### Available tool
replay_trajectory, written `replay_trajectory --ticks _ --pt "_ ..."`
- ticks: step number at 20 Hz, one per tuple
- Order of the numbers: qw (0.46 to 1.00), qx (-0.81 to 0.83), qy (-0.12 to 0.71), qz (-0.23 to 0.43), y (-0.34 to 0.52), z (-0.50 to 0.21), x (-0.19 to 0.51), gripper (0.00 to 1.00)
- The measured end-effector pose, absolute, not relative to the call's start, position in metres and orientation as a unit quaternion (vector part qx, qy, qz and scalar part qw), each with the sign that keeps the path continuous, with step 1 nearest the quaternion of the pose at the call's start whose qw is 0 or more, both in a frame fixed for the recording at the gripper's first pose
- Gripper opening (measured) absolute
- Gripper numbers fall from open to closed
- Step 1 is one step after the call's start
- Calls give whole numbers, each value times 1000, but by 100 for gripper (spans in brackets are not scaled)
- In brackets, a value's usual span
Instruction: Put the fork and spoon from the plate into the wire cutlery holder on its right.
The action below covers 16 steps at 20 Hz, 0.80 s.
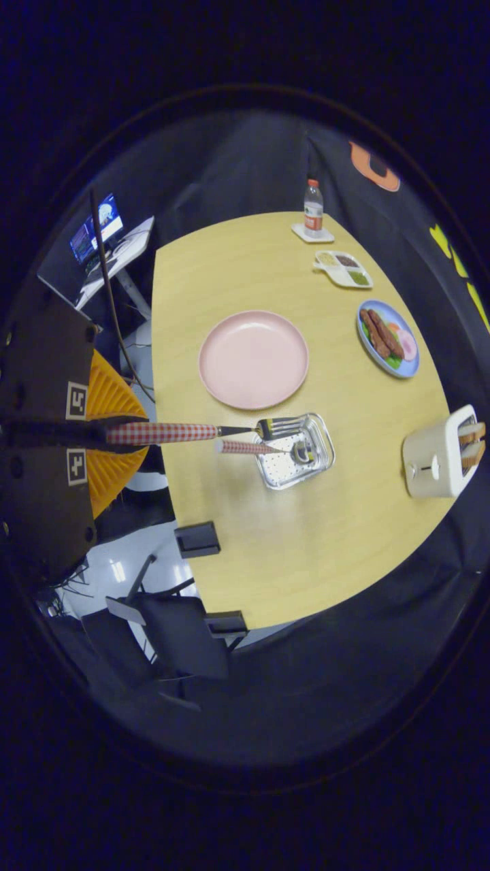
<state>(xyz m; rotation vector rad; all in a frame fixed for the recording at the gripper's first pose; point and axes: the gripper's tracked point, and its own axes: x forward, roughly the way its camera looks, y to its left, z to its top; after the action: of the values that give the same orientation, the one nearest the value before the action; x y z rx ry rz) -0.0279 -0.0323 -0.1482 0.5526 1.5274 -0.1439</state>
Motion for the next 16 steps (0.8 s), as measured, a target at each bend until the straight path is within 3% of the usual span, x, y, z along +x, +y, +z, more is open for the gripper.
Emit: replay_trajectory --ticks 16 --pt "631 211 744 -60 -83 -206 14 1"
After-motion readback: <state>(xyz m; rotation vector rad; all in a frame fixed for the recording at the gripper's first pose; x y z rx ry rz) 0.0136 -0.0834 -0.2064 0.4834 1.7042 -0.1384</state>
